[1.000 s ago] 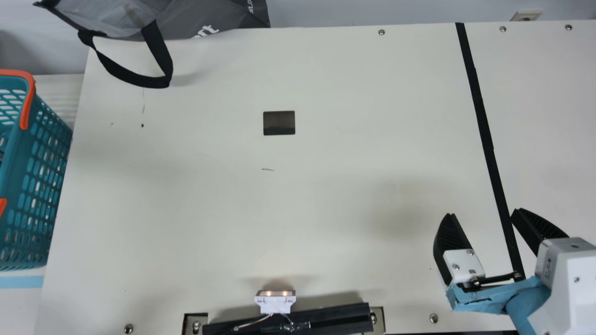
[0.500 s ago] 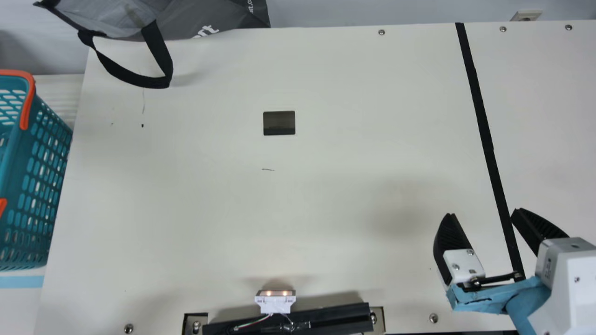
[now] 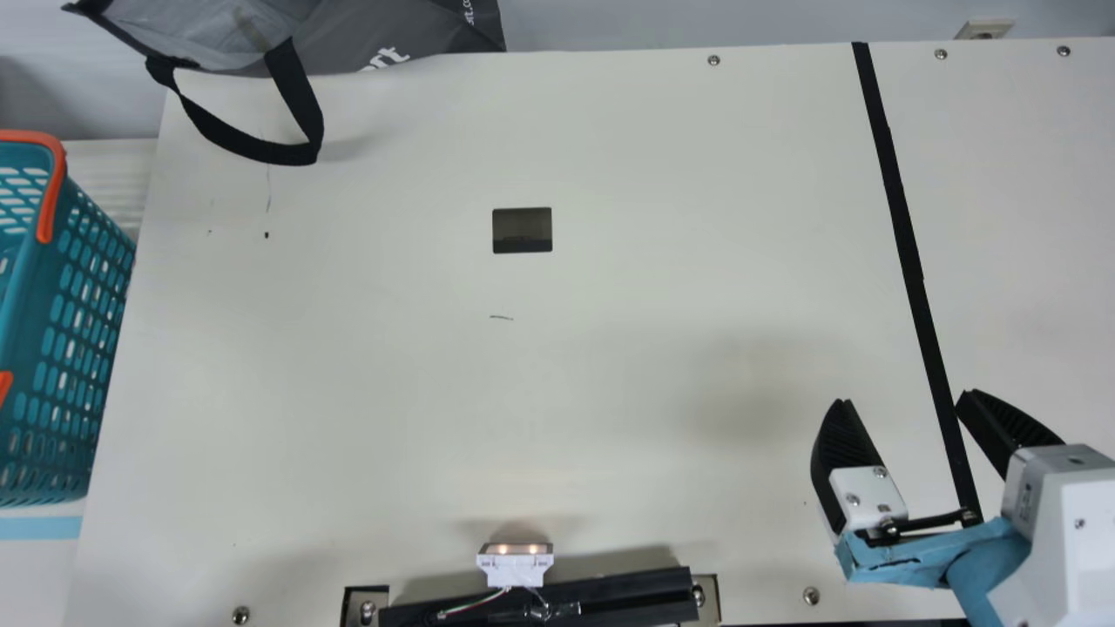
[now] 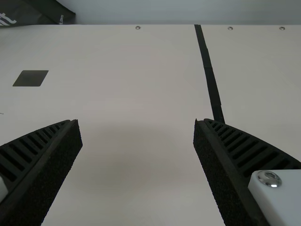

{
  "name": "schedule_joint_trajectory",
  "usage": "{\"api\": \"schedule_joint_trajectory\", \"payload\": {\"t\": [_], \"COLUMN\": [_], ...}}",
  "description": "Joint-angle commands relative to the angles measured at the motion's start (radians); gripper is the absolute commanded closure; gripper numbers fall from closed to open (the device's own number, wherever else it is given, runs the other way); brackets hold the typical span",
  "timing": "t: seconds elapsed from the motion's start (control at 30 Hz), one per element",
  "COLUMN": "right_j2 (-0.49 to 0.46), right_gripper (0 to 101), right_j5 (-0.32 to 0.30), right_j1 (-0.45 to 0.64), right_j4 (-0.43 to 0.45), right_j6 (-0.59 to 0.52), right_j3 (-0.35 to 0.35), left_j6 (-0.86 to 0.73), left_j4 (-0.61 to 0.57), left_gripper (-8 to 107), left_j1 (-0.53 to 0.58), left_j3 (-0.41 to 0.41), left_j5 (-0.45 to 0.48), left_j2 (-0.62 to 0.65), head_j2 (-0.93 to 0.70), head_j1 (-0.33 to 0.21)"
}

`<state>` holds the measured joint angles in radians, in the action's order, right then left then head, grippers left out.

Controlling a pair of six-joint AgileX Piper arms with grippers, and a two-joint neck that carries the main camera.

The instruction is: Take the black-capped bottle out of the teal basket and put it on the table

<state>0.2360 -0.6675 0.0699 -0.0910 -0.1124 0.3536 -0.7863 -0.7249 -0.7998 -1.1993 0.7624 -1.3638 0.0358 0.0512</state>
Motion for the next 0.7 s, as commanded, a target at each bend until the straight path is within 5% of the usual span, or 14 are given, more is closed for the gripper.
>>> {"api": "schedule_joint_trajectory", "payload": {"t": [0.0,0.67], "right_j2": [0.0,0.0], "right_gripper": [10,10], "right_j5": [0.0,-0.001], "right_j1": [0.0,0.0], "right_j4": [0.0,0.001], "right_j6": [0.0,0.0], "right_j3": [0.0,0.0], "left_j6": [0.006,0.118], "left_j4": [-0.004,0.012], "left_gripper": [99,99], "left_j1": [0.002,0.116], "left_j3": [-0.009,-0.009], "left_j5": [0.012,0.095], "left_j2": [0.01,0.132], "head_j2": [-0.008,-0.008], "head_j1": [-0.004,-0.004]}}
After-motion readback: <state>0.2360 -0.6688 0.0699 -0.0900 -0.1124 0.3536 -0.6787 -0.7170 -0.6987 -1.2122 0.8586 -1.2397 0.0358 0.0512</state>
